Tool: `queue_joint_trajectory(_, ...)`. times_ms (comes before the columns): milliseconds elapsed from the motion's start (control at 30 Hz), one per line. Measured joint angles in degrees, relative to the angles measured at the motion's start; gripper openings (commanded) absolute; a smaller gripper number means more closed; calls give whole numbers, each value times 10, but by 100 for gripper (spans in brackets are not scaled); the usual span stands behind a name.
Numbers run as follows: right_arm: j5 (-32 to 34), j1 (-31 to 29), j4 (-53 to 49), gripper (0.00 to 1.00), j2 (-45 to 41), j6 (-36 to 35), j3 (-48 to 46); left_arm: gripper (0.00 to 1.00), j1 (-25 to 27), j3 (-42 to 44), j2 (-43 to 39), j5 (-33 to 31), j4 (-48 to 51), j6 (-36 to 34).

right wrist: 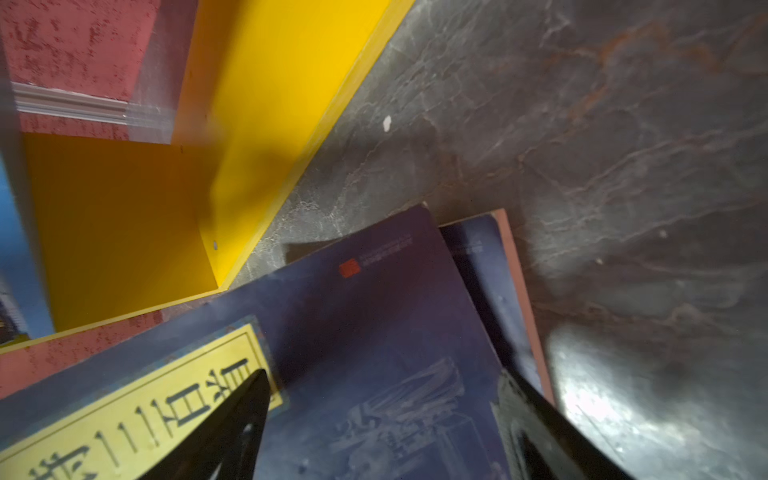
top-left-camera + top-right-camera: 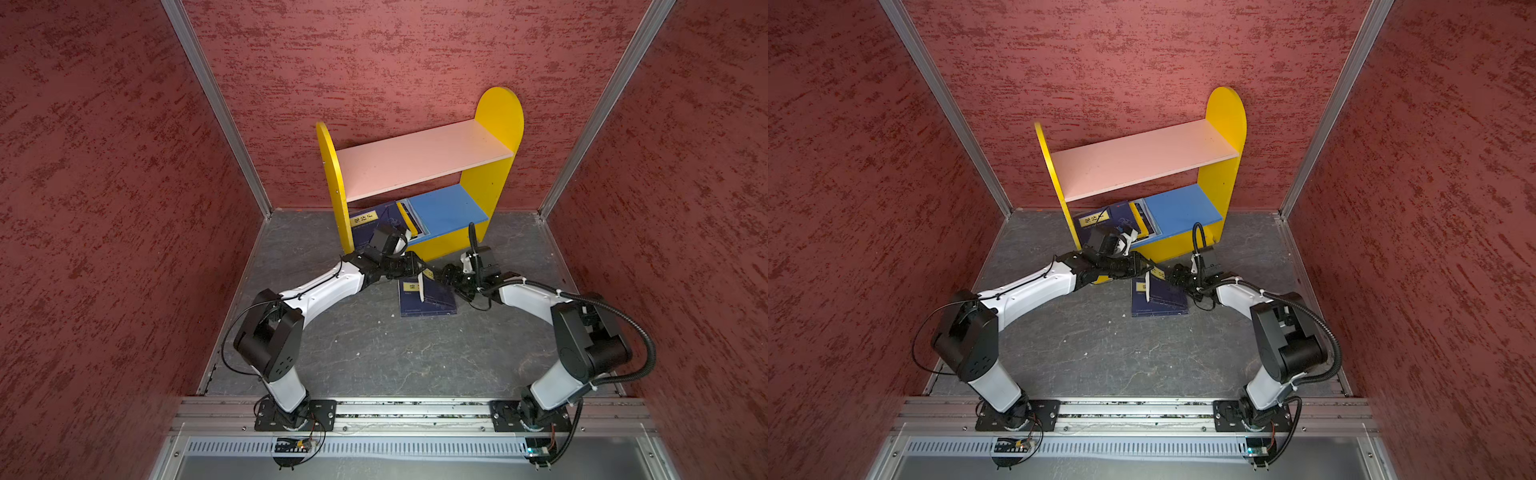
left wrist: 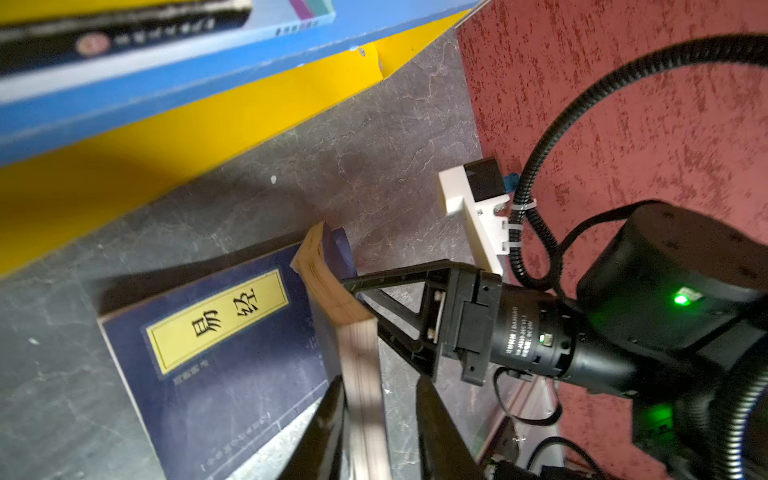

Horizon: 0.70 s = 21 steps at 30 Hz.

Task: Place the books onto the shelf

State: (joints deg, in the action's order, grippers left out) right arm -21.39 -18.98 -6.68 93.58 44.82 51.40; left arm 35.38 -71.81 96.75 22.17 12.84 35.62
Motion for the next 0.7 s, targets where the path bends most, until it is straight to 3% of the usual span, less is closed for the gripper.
queue_joint_trajectory(533, 9, 12, 26, 90, -77, 29, -38, 5, 0, 3, -11, -15, 0, -10)
queue_joint_trajectory(700, 7, 26, 45, 92, -85, 37, -63, 10, 0, 3, -13, -14, 1, -15)
